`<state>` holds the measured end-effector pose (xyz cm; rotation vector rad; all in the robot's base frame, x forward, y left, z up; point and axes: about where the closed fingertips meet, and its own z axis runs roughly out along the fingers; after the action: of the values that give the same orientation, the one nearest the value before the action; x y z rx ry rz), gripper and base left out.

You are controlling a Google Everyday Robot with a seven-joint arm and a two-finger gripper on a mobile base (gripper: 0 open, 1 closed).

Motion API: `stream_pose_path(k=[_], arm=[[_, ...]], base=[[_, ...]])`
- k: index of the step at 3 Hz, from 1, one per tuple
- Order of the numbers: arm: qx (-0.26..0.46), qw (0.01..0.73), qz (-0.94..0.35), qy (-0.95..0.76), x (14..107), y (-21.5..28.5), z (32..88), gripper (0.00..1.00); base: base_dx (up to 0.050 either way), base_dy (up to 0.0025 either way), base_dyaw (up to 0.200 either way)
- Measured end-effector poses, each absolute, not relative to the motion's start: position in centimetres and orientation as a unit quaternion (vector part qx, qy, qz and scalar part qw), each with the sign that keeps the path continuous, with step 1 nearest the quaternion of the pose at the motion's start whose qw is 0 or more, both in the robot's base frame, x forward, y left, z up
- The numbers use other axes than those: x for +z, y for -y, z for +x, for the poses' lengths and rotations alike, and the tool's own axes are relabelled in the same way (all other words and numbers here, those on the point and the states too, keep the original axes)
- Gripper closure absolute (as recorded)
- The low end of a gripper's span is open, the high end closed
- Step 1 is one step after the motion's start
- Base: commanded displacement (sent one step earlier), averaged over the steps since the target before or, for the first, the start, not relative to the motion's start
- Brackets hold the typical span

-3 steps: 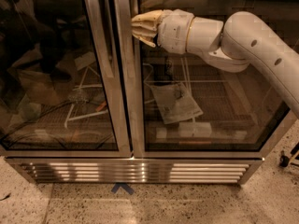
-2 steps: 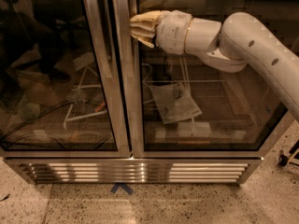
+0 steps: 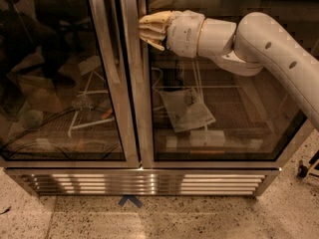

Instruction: Pick orange can from top drawer and place on counter

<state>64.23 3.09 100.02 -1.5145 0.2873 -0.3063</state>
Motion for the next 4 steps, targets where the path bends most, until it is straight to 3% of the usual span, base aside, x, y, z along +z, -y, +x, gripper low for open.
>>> stream_pose_path(k=[4], arm=[[-0.124, 0.712, -0.683, -0.103, 100.28, -3.08, 63.79, 1.0]], base=[[0.0, 0.0, 0.0]])
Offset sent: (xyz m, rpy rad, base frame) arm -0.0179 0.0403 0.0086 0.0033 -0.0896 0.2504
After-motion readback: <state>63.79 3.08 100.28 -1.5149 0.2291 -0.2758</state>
